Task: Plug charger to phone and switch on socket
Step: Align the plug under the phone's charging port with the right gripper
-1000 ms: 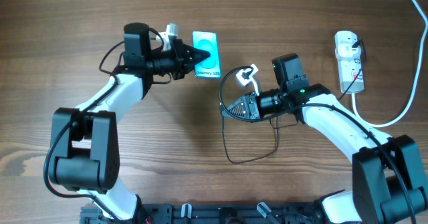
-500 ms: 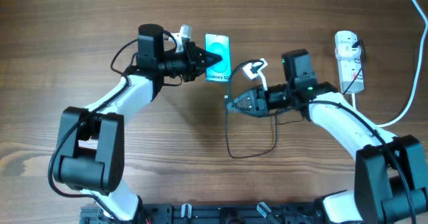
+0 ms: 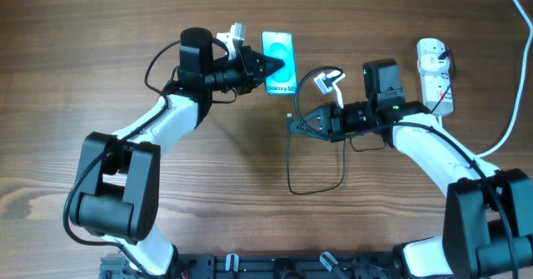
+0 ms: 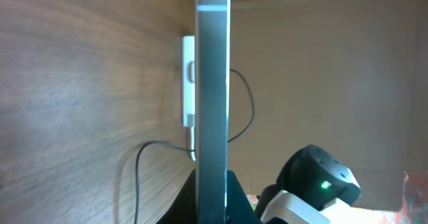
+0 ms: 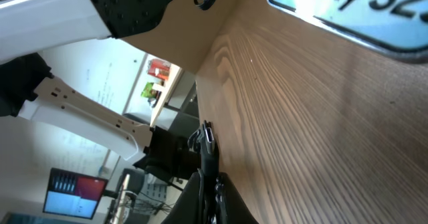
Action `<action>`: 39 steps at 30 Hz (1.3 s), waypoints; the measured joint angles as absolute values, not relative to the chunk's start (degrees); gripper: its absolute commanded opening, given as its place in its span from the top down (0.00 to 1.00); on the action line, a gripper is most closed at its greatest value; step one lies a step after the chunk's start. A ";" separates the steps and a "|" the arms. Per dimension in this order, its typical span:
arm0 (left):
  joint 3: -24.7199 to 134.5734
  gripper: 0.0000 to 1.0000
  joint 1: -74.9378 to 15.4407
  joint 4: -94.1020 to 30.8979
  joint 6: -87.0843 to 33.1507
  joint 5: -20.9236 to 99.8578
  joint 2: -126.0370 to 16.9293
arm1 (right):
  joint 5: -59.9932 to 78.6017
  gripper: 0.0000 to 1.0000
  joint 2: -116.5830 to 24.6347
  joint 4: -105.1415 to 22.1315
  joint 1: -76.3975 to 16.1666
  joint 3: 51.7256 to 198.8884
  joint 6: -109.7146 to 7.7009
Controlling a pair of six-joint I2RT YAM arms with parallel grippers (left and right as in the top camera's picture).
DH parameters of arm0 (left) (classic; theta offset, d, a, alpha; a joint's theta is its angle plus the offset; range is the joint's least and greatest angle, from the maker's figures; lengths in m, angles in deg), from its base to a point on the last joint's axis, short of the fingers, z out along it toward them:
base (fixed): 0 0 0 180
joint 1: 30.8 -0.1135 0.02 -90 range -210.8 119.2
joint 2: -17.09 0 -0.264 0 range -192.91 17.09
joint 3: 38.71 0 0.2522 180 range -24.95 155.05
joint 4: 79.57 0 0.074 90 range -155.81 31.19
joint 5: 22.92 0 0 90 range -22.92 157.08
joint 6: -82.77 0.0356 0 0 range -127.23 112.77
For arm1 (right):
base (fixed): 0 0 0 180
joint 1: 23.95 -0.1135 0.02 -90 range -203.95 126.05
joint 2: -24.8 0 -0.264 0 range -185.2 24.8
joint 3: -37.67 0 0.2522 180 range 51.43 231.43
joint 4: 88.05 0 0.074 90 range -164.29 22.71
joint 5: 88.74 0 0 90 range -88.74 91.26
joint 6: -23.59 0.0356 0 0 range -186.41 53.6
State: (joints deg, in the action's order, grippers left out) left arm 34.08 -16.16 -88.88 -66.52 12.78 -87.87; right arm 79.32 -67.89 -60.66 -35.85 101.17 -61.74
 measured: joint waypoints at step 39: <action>34.08 0.96 -14.77 -91.70 -67.65 11.47 -87.87 | 80.77 0.96 -73.28 -76.38 -34.45 101.14 -48.38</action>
State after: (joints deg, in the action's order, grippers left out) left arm 34.08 -14.77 -91.70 -67.65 11.47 -87.87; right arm 80.77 -73.28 -76.38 -34.45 101.14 -48.38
